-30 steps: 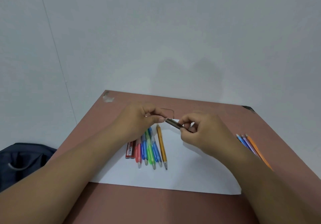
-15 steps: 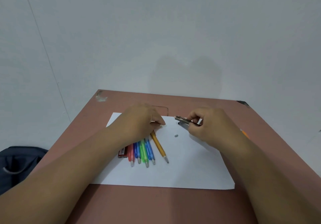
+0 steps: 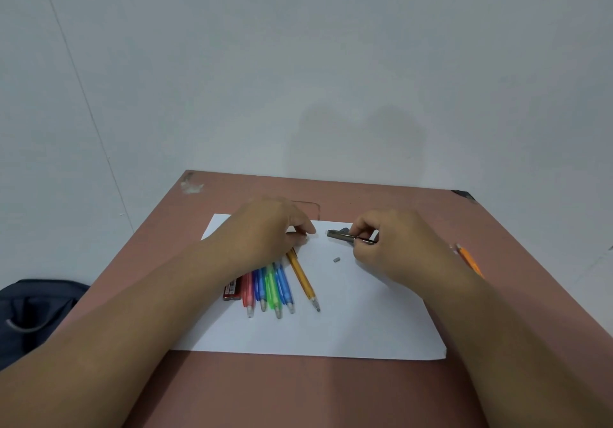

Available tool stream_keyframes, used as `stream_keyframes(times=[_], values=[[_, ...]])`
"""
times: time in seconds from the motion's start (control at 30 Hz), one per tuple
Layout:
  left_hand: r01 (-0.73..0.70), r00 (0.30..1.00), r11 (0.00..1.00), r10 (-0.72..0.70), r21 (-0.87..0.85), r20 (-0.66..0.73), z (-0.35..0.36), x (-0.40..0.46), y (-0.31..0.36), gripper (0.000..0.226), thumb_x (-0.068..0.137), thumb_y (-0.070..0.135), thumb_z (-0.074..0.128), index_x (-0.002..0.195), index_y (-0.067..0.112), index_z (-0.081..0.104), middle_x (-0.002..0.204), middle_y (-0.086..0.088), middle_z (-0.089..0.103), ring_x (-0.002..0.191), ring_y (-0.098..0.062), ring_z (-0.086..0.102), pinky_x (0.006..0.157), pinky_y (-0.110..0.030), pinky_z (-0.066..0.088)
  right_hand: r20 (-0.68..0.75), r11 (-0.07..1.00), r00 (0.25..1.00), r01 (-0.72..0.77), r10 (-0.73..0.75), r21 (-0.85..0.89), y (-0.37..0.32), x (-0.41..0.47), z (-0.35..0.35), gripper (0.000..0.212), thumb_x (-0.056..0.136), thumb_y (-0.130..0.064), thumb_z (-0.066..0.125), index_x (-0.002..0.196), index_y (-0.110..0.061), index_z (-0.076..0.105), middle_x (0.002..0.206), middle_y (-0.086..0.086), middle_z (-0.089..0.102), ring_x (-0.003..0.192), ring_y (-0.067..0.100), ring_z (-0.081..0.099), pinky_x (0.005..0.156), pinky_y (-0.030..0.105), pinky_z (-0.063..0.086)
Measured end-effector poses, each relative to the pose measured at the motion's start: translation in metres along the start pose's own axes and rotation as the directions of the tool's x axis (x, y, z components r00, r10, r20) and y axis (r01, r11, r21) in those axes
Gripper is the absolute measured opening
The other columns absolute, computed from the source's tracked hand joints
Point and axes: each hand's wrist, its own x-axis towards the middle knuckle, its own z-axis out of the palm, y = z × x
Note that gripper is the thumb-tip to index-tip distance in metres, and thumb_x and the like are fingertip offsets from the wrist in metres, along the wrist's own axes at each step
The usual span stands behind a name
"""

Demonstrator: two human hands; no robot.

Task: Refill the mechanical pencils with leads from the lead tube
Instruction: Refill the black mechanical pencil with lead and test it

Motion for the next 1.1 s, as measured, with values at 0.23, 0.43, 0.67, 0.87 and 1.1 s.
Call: stream_keyframes(times=[0.23,0.43,0.67,0.87,1.1], values=[[-0.018,1.000,1.000,0.018,0.015,-0.001,-0.002,0.000,0.002,0.022,0.096,0.028,0.065,0.115,0.037,0.073,0.117,0.019,0.068,0.103,0.001,0.054,0.095,-0.023,0.047,-0.008,1.000,1.000,0.009,-0.009,0.007,0.000,0.001,0.001,0.019,0.084,-0.016,0.061,0.087,-0.030,0.074,0.087,-0.009,0.068,0.064,0.010,0.055,0.059,0.028,0.047],[-0.016,1.000,0.999,0.016,0.038,-0.009,-0.001,0.001,0.002,0.023,0.097,0.031,0.062,0.116,0.038,0.072,0.120,0.019,0.067,0.100,0.004,0.049,0.092,-0.018,0.041,-0.011,1.000,1.000,-0.003,0.003,0.014,-0.001,0.000,0.000,0.019,0.084,-0.017,0.061,0.087,-0.031,0.074,0.085,-0.010,0.066,0.060,0.008,0.050,0.054,0.025,0.040],[-0.005,1.000,1.000,0.005,-0.018,-0.016,0.001,0.000,0.000,0.023,0.097,0.032,0.062,0.116,0.037,0.072,0.120,0.020,0.067,0.105,0.001,0.053,0.093,-0.020,0.042,-0.010,0.999,1.000,-0.006,0.006,0.046,-0.003,-0.001,-0.001,0.017,0.085,-0.018,0.063,0.089,-0.030,0.074,0.081,-0.011,0.065,0.059,0.006,0.051,0.054,0.023,0.041],[0.001,0.993,0.987,-0.020,-0.160,-0.116,0.001,-0.004,-0.001,0.020,0.094,0.034,0.067,0.112,0.040,0.073,0.107,0.025,0.066,0.103,0.001,0.057,0.093,-0.024,0.047,-0.058,0.985,0.998,0.021,-0.011,0.173,-0.004,-0.003,-0.004,0.018,0.084,-0.018,0.066,0.083,-0.034,0.073,0.076,-0.019,0.066,0.062,0.005,0.056,0.054,0.020,0.042],[0.024,0.986,0.831,-0.111,-0.556,-0.124,-0.011,-0.011,0.011,0.012,0.091,0.037,0.069,0.101,0.041,0.074,0.064,0.032,0.063,0.068,0.013,0.059,0.064,-0.006,0.040,-0.057,0.875,0.997,-0.015,0.048,0.484,-0.014,-0.007,-0.005,0.015,0.089,-0.019,0.072,0.088,-0.033,0.075,0.077,-0.016,0.073,0.070,0.001,0.068,0.061,0.013,0.053]])
